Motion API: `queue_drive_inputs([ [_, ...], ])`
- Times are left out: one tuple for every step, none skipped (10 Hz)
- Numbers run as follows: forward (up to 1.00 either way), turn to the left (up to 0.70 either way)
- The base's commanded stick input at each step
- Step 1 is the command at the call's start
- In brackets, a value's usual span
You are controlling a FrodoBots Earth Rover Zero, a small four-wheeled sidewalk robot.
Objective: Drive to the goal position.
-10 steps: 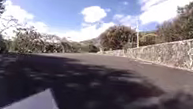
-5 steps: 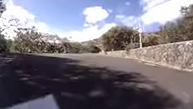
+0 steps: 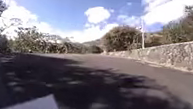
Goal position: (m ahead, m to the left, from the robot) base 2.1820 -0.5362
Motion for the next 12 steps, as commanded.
queue_drive_inputs([
  [0.7,0.0],
  [0.7,0.0],
  [0.7,0.0],
  [0.7,0.0],
  [0.7,0.0],
  [0.7,0.0],
  [0.7,0.0],
  [0.7,0.0],
  [0.7,0.0],
  [0.7,0.0],
  [0.7,0.0],
  [0.7,0.0],
])
